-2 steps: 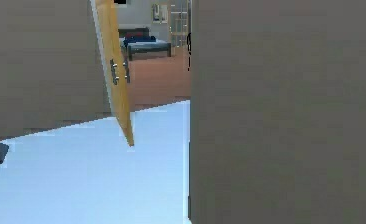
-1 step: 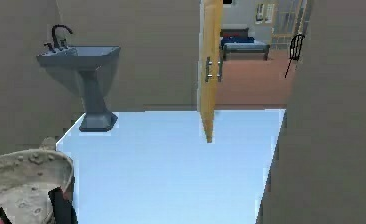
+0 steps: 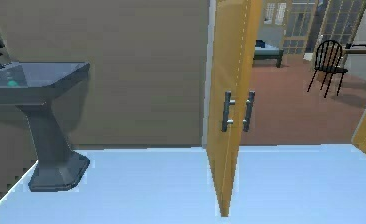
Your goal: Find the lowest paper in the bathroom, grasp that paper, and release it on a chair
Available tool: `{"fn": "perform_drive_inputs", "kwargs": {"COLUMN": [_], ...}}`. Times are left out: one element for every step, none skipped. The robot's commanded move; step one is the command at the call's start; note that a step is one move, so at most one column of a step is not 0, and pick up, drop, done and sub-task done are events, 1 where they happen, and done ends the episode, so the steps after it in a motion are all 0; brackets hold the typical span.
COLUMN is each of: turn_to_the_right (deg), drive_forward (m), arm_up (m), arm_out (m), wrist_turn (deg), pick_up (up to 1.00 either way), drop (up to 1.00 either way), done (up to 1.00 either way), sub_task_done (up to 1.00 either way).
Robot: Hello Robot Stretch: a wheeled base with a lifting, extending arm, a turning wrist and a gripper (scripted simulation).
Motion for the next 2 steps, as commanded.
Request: {"fn": "perform_drive_inputs", "kwargs": {"turn_to_the_right": [-15.0,0.0], "drive_forward": [0.0,0.05], "arm_up": [0.0,0.0], "arm_out": [0.0,0.0], "wrist_turn": [0.0,0.0], "pick_up": [0.0,0.0], "drop": [0.0,0.0], "done": [0.0,0.0], "sub_task_done": [0.0,0.0]}}
